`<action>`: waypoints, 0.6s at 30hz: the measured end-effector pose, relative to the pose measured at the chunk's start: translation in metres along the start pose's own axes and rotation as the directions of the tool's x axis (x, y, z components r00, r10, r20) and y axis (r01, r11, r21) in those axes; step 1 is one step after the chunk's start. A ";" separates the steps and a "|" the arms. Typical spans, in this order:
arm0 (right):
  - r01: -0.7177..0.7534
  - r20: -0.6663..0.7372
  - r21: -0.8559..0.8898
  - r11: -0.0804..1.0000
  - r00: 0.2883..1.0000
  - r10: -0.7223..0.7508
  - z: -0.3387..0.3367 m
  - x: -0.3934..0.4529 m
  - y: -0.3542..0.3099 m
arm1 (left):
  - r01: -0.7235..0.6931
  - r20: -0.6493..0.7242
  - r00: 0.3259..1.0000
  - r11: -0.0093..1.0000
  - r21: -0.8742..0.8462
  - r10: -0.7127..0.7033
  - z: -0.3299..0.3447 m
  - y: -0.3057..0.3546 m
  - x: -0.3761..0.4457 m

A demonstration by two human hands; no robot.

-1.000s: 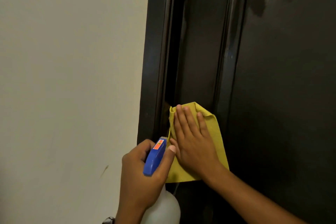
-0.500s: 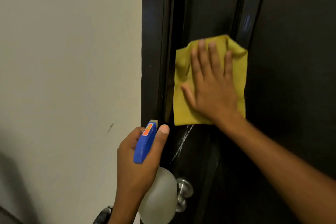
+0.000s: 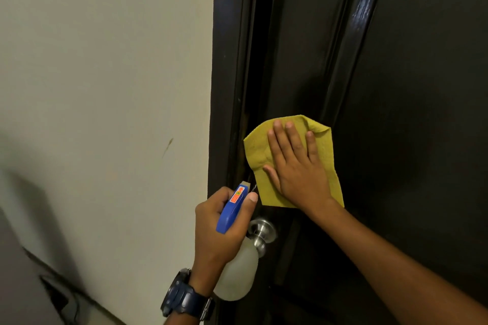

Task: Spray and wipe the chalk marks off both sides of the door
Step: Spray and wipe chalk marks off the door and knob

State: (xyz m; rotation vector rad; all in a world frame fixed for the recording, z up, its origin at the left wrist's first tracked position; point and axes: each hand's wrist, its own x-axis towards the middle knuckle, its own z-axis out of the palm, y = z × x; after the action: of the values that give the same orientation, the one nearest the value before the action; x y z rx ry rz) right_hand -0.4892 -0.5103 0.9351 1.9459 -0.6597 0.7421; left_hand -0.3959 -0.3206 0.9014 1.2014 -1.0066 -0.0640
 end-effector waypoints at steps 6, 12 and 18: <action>0.068 -0.020 0.024 0.997 0.998 -0.067 0.010 -0.018 -0.009 | 0.010 -0.014 1.000 0.999 0.038 -0.009 -0.007 -0.016 -0.019; 0.395 0.142 0.032 0.918 0.907 -0.395 0.034 -0.076 -0.034 | 0.037 -0.056 0.998 0.998 0.052 -0.034 -0.016 -0.024 -0.030; -0.013 -0.001 0.111 0.994 1.000 0.013 -0.018 0.014 0.023 | 0.054 -0.072 0.996 0.997 0.055 -0.050 -0.024 -0.030 -0.031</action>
State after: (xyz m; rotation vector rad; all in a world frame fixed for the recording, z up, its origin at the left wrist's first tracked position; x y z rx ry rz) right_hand -0.5002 -0.5059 0.9649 2.0429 -0.6425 0.8036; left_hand -0.3846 -0.2993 0.8583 1.2731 -0.9204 -0.0335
